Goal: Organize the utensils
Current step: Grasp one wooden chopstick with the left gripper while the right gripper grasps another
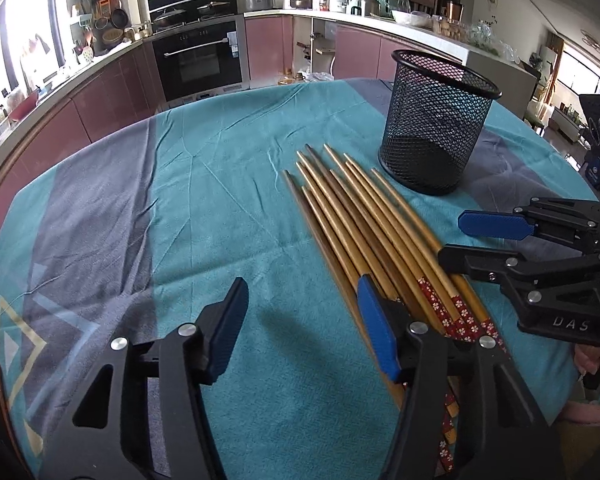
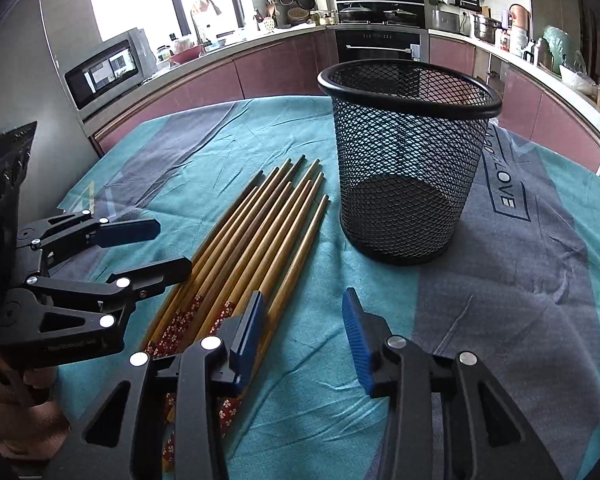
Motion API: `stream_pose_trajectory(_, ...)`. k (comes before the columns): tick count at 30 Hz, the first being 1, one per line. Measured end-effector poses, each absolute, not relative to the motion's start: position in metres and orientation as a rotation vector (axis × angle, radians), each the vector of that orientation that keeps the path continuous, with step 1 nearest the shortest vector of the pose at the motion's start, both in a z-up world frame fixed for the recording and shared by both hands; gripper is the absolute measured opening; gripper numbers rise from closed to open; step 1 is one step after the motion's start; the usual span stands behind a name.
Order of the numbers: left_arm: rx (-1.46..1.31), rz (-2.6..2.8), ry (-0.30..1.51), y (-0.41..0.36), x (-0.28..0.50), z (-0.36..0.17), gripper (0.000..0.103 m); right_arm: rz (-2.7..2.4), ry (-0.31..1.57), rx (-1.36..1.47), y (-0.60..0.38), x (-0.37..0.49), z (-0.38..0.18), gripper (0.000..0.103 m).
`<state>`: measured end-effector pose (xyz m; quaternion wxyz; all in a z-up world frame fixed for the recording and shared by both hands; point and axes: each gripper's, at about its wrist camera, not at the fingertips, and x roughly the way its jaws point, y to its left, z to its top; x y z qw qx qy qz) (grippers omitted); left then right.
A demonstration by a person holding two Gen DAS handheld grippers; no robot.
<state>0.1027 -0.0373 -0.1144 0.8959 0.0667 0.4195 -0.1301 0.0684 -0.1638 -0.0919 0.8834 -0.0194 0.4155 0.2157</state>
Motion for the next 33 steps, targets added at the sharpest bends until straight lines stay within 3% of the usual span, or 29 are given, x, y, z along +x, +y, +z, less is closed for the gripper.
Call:
stream_pose_trajectory(10,0.145,-0.275,0.897,-0.039,0.109,-0.114,0.053,0.433,0.884,-0.100,-0.156,0.075,-0.092,0.033)
stream_pose_trajectory(15,0.146,-0.271,0.918,-0.042,0.119,-0.116,0.039,0.430,0.888,-0.116,-0.151,0.081,-0.092,0.032)
stream_pose_trajectory(17,0.131,-0.280,0.923,-0.044,0.123,-0.115,0.028,0.437,0.889,-0.088,-0.155,0.083,-0.093,0.026)
stream_pose_trajectory(19,0.114,-0.282,0.927,-0.045,0.125,-0.113,0.019,0.449,0.893,-0.061,-0.158,0.084,-0.093,0.010)
stream_pose_trajectory(20,0.107,-0.283,0.928,-0.045,0.125,-0.114,0.014,0.453,0.897,-0.046,-0.159,0.084,-0.093,0.008)
stream_pose_trajectory(33,-0.002,-0.281,0.892,-0.021,0.110,-0.097,0.008,0.534,0.817,0.039,-0.182,0.069,-0.071,0.006)
